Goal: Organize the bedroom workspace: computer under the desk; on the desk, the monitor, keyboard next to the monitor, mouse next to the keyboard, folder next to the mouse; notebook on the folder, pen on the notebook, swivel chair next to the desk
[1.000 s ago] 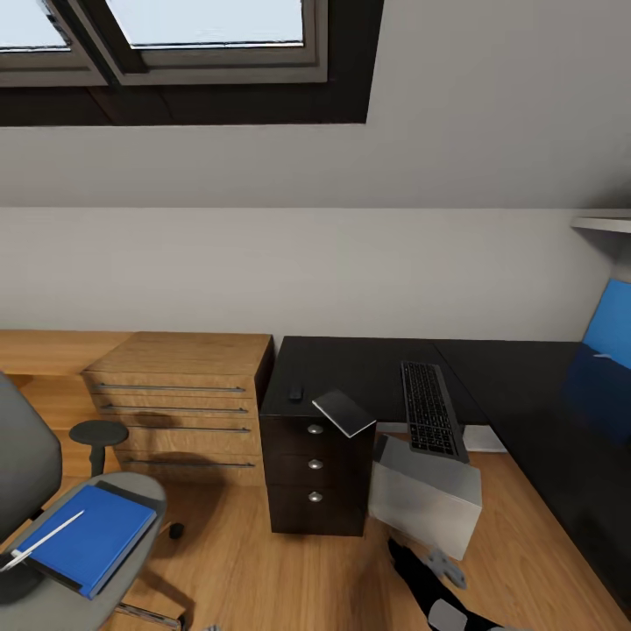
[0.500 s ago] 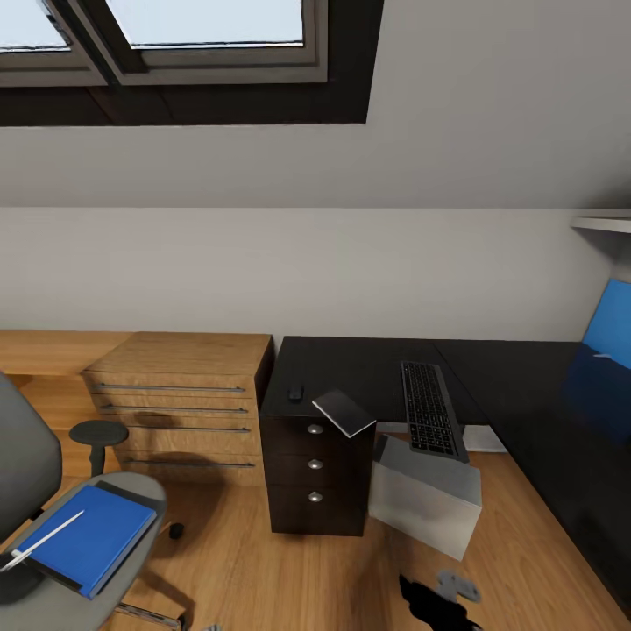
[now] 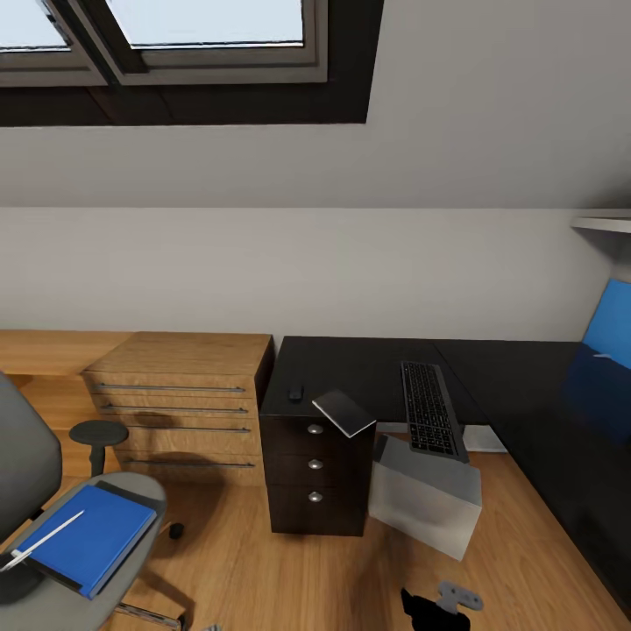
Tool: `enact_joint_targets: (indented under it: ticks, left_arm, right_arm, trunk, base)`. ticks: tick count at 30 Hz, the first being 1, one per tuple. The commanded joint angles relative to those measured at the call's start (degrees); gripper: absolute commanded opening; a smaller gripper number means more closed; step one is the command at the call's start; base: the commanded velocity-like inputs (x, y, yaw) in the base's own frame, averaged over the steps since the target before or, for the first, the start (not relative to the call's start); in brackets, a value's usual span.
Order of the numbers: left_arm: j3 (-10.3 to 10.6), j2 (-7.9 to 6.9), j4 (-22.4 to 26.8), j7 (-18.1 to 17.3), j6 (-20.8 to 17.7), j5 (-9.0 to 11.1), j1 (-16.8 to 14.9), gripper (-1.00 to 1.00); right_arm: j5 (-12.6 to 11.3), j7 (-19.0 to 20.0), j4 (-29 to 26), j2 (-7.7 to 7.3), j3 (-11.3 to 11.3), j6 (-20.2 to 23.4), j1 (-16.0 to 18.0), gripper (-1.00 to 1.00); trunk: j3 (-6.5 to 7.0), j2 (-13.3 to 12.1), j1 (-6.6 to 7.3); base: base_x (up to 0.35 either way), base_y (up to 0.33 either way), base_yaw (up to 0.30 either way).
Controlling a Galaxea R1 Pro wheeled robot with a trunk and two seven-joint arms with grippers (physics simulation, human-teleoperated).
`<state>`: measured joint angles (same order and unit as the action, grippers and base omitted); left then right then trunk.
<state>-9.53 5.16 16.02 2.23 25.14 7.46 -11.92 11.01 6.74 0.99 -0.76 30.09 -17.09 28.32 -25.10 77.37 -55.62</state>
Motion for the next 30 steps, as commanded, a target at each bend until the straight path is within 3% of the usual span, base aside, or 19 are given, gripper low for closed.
enact_joint_targets:
  ticks: [1,12,20,30]
  left_arm:
    - [0.1,0.01,0.0,0.1,0.2,0.4,0.0,1.00]
    - [0.1,0.02,0.0,0.0,0.2,0.4,0.0,1.00]
    - [0.1,0.02,0.0,0.0,0.2,0.4,0.0,1.00]
    - [0.1,0.02,0.0,0.0,0.2,0.4,0.0,1.00]
  right_arm:
    - [0.5,0.1,0.1,0.02,0.5,-0.3,0.0,1.00]
    - [0.5,-0.3,0.0,-0.32,0.6,-0.7,-0.1,1.00]
    - [0.5,-0.3,0.0,-0.30,0.6,-3.6,-0.1,1.00]
    - [0.6,-0.2,0.1,-0.37,0.6,-6.4,-0.1,1.00]
  trunk:
    - [-0.06,0.0,0.00]
    - [-0.06,0.0,0.00]
    - [-0.05,0.0,0.00]
    - [0.14,0.0,0.00]
  base:
    - [0.000,0.000,0.000]
    - [0.000,0.000,0.000]
    - [0.000,0.000,-0.012]
    - [0.000,0.000,-0.187]
